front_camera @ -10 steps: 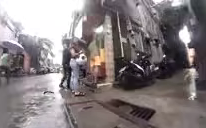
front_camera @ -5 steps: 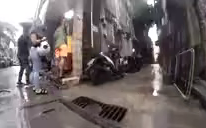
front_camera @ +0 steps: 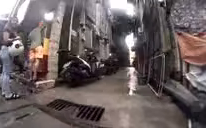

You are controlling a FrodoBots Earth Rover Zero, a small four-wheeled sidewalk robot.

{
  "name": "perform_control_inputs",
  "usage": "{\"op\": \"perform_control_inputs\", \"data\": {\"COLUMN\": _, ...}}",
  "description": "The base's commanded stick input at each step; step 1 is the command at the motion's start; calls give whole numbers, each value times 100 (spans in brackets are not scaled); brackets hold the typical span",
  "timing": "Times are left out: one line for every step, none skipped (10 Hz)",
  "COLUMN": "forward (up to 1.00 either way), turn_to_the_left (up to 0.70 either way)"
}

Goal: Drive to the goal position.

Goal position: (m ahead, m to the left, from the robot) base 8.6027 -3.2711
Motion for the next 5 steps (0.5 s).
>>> {"op": "perform_control_inputs", "data": {"forward": 0, "turn_to_the_left": 100}}
{"op": "perform_control_inputs", "data": {"forward": 0, "turn_to_the_left": 89}}
{"op": "perform_control_inputs", "data": {"forward": 0, "turn_to_the_left": 0}}
{"op": "perform_control_inputs", "data": {"forward": 0, "turn_to_the_left": 0}}
{"op": "perform_control_inputs", "data": {"forward": 0, "turn_to_the_left": 0}}
